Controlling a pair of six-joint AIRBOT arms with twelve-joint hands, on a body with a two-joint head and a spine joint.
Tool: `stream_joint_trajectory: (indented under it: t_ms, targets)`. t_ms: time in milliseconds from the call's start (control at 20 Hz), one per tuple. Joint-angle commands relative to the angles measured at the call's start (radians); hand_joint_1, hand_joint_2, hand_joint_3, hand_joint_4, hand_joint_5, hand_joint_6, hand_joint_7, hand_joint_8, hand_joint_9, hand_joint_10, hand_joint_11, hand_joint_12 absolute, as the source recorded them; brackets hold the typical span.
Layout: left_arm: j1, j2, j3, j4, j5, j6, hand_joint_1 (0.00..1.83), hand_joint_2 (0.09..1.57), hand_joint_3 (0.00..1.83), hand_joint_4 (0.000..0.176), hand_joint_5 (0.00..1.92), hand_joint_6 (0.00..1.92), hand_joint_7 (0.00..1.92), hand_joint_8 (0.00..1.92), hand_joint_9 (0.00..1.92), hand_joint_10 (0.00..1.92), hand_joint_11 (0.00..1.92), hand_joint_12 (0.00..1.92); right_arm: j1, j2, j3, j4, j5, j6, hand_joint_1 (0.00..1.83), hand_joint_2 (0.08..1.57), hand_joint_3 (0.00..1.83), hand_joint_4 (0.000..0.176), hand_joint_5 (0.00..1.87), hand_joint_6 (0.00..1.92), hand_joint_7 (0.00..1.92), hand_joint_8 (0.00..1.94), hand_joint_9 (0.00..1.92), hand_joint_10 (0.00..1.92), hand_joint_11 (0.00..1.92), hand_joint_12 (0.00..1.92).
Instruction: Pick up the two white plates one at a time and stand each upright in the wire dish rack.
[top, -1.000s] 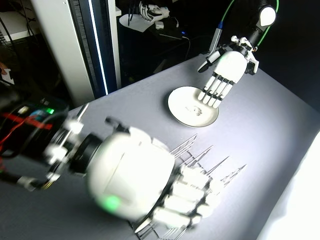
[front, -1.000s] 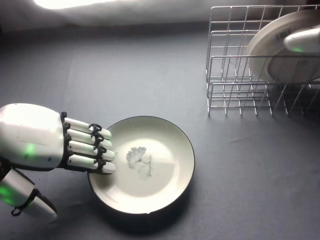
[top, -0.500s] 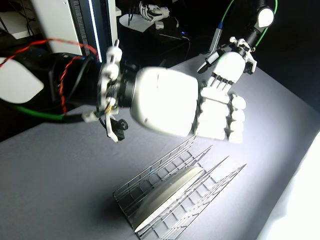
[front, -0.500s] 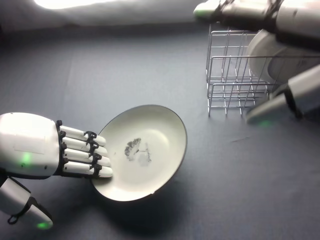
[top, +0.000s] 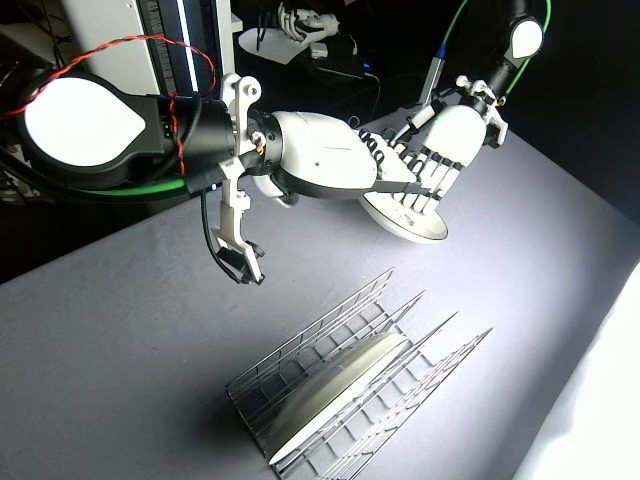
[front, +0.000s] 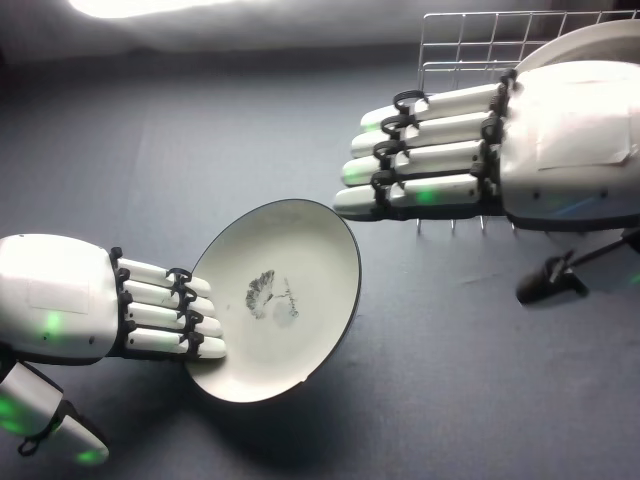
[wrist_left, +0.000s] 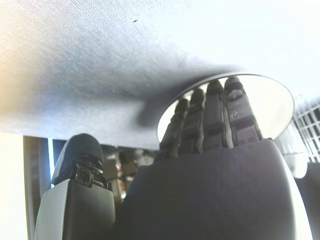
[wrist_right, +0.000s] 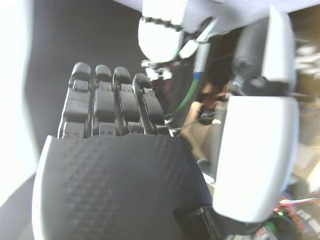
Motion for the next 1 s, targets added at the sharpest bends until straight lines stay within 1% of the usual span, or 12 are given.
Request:
stream_joint_trajectory:
  t_ms: [0, 50, 150, 200, 500, 700, 950]
  targets:
    - [0.008, -0.009, 0.003, 0.013, -0.005, -0.003, 0.00, 1.20, 0.00, 0.000, 0.00, 0.00, 0.00, 0.00, 0.00, 0.00, 0.00, 0.00, 0.003, -0.003, 0.003, 0.023, 0.063, -0.003, 1.26, 0.93, 0.03, 0.000, 0.00, 0.00, 0.00, 0.00, 0.00, 0.00, 0.00, 0.00]
    - [0.008, -0.010, 0.004, 0.013, -0.005, -0.003, 0.00, 1.20, 0.00, 0.000, 0.00, 0.00, 0.00, 0.00, 0.00, 0.00, 0.00, 0.00, -0.004, -0.017, 0.007, -0.013, 0.058, -0.003, 1.29, 0.94, 0.03, 0.000, 0.00, 0.00, 0.00, 0.00, 0.00, 0.00, 0.01, 0.00]
    - [0.008, -0.010, 0.004, 0.013, -0.005, -0.003, 0.00, 1.20, 0.00, 0.000, 0.00, 0.00, 0.00, 0.00, 0.00, 0.00, 0.00, 0.00, -0.015, -0.042, 0.011, -0.037, 0.030, -0.003, 1.37, 0.94, 0.02, 0.000, 0.00, 0.00, 0.00, 0.00, 0.00, 0.00, 0.02, 0.01]
    - [0.008, -0.010, 0.005, 0.013, -0.005, -0.003, 0.00, 1.20, 0.00, 0.000, 0.00, 0.00, 0.00, 0.00, 0.00, 0.00, 0.00, 0.00, -0.023, -0.063, 0.015, -0.040, 0.014, -0.003, 1.38, 0.97, 0.01, 0.000, 0.00, 0.00, 0.00, 0.00, 0.00, 0.00, 0.00, 0.00]
    - [0.008, -0.011, 0.005, 0.013, -0.005, -0.003, 0.00, 1.20, 0.00, 0.000, 0.00, 0.00, 0.00, 0.00, 0.00, 0.00, 0.00, 0.00, -0.038, -0.153, 0.042, -0.040, -0.042, -0.004, 1.40, 0.98, 0.01, 0.000, 0.00, 0.00, 0.00, 0.00, 0.00, 0.00, 0.02, 0.01]
    - [0.008, -0.011, 0.004, 0.013, -0.005, -0.003, 0.00, 1.20, 0.00, 0.000, 0.00, 0.00, 0.00, 0.00, 0.00, 0.00, 0.00, 0.00, -0.073, -0.217, 0.068, -0.041, -0.082, -0.004, 1.43, 1.00, 0.01, 0.000, 0.00, 0.00, 0.00, 0.00, 0.00, 0.00, 0.02, 0.02]
    - [0.007, -0.012, 0.004, 0.013, -0.005, -0.003, 0.00, 1.20, 0.00, 0.000, 0.00, 0.00, 0.00, 0.00, 0.00, 0.00, 0.00, 0.00, -0.097, -0.302, 0.118, -0.041, -0.121, -0.005, 1.50, 1.03, 0.01, 0.000, 0.00, 0.00, 0.00, 0.00, 0.00, 0.00, 0.03, 0.04]
